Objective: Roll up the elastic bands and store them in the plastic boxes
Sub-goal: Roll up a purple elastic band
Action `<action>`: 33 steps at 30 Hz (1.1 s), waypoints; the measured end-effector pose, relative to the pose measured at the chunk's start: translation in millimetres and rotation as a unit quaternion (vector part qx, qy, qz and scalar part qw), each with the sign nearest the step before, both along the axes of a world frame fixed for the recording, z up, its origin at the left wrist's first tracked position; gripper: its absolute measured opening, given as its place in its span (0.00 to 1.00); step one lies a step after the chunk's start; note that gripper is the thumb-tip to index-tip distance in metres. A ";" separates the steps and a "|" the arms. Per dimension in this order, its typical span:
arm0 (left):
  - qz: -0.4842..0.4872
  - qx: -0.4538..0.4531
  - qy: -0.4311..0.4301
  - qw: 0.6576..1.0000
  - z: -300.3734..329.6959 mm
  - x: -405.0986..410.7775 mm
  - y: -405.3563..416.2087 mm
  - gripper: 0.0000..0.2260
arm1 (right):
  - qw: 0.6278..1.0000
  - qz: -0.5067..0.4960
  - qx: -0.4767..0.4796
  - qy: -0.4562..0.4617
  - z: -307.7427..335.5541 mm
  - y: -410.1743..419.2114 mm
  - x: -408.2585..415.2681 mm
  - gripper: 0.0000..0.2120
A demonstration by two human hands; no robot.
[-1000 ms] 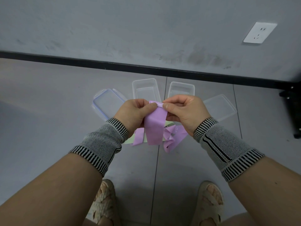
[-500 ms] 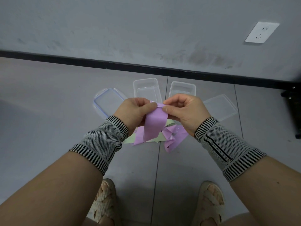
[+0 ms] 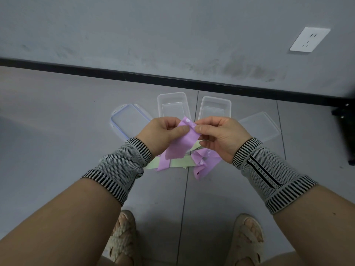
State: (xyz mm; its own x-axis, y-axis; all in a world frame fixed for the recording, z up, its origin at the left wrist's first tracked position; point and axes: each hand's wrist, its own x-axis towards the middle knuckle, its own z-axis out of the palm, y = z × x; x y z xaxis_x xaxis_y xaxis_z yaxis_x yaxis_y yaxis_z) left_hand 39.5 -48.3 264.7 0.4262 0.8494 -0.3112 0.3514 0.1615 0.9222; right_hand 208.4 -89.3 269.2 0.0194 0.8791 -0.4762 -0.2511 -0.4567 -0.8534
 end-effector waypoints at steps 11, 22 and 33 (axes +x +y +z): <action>-0.002 -0.019 0.001 1.000 7.9 0.5 -1.1 0.20 | 0.998 0.003 0.022 -0.064 -1.7 -1.2 -5.1 0.06; 0.050 -0.034 -0.027 0.998 4.4 -0.6 -1.2 0.23 | 0.983 -0.009 0.094 -0.155 -0.8 -3.3 -10.9 0.06; 0.087 -0.103 -0.103 0.986 2.3 3.0 -0.8 0.05 | 0.982 -0.025 0.106 -0.153 4.3 -3.0 -7.5 0.03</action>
